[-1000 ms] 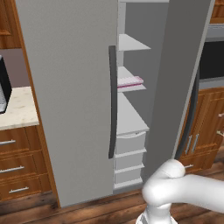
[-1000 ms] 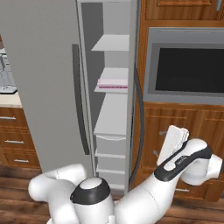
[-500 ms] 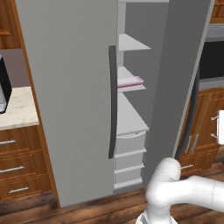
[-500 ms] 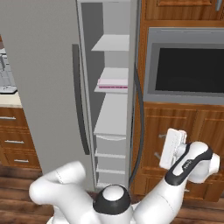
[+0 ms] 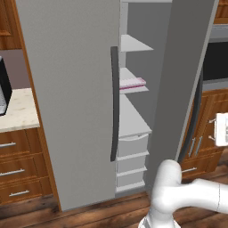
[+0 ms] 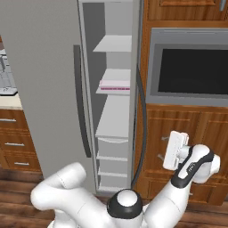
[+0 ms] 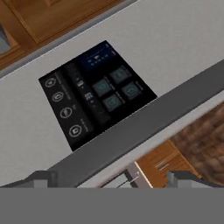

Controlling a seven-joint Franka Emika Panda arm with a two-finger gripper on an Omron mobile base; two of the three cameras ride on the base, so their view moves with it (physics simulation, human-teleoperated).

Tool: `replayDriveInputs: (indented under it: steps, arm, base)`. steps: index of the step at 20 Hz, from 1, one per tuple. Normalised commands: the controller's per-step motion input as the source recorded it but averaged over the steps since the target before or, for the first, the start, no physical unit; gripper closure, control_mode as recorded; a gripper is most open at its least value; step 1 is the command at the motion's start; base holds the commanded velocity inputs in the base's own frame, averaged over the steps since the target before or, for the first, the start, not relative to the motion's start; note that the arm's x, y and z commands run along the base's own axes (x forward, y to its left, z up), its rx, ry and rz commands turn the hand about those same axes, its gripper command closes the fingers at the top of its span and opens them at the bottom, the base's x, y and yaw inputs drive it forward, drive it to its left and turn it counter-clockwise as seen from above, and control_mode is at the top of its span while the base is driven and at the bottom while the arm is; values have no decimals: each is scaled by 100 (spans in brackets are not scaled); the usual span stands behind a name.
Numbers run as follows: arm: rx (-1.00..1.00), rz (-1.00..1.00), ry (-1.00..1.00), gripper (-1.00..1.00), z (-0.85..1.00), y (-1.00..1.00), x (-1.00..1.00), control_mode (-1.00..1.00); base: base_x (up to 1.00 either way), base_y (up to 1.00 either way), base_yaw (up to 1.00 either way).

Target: The ice cube tray has been filled with water. Take the tray and place it in the freezer to make ice. Close the freezer door after placing the tray.

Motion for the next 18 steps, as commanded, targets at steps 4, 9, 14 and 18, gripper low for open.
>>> replayDriveInputs:
  steps: [4,9,14,18]
  arm:
    - [0,0,0,-100,-42,1,38,-100]
    - [0,2,0,-100,-42,7,44,-100]
    - [0,5,0,-100,-32,5,45,-100]
    - [0,5,0,-100,-27,18,41,-100]
  base:
    - [0,0,0]
    - [0,0,0]
    - [0,0,0]
    - [0,0,0]
